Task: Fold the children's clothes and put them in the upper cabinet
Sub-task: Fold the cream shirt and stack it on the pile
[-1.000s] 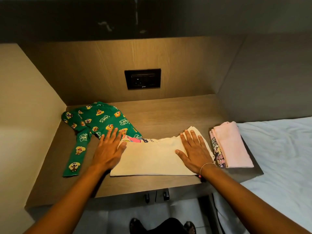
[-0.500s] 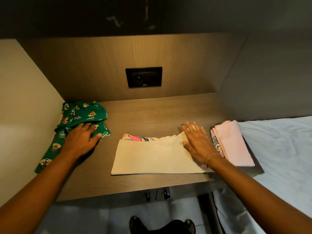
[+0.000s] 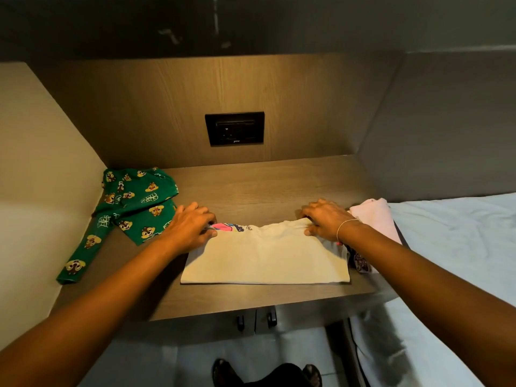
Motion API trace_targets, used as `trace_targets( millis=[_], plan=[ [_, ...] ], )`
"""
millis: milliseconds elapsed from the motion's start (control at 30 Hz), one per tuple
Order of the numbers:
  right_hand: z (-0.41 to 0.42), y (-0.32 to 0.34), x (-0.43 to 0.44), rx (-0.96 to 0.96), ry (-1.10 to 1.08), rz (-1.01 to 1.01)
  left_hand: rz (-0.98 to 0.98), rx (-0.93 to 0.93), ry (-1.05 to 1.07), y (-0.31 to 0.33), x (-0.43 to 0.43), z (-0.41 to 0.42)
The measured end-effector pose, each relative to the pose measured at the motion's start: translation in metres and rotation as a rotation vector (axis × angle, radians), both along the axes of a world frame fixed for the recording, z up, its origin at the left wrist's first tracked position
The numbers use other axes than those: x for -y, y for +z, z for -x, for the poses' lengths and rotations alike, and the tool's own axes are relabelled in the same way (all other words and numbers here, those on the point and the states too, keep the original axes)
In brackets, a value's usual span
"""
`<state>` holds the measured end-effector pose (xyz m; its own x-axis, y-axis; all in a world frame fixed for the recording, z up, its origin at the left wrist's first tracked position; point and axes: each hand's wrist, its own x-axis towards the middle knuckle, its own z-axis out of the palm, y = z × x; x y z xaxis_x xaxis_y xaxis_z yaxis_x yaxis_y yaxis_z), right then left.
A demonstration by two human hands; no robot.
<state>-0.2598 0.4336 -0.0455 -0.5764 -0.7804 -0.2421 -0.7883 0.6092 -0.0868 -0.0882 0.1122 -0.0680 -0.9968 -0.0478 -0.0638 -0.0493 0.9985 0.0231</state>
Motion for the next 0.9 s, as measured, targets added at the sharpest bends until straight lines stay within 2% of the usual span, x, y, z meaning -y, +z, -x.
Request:
trace_targets(
  millis=[100, 200, 367, 433, 567, 667, 733, 833, 900],
  plan=[
    [-0.002, -0.002, -0.006, 0.039, -0.045, -0.007, -0.014, 0.015, 0.046, 0.006, -0.005, 0.001],
    [-0.008, 0.004, -0.012, 0.070, -0.087, 0.106, -0.058, -0.081, 0.051, 0.016, -0.011, -0.008],
    [-0.038, 0.006, -0.036, -0.196, 0.102, 0.374, -0.082, -0.356, -0.043, 0.030, -0.007, -0.042],
    [-0.051, 0.000, -0.044, -0.200, 0.144, 0.335, -0.055, -0.306, -0.080, 0.027, -0.010, -0.056],
    [-0.060, -0.008, -0.054, -0.072, 0.122, 0.131, -0.025, 0.002, 0.000, 0.018, -0.020, -0.070],
    [-0.063, 0.000, -0.056, -0.029, 0.064, 0.225, 0.017, 0.017, 0.077, 0.016, -0.047, -0.081],
    [-0.071, 0.001, -0.054, -0.035, 0.100, 0.294, -0.031, 0.017, 0.146, 0.012, -0.084, -0.088],
    [-0.081, -0.009, -0.052, -0.016, 0.156, 0.202, -0.114, 0.126, 0.254, 0.004, -0.125, -0.091],
    [-0.084, -0.016, -0.057, 0.013, 0.121, 0.162, -0.133, 0.160, 0.284, 0.000, -0.122, -0.080]
  ],
)
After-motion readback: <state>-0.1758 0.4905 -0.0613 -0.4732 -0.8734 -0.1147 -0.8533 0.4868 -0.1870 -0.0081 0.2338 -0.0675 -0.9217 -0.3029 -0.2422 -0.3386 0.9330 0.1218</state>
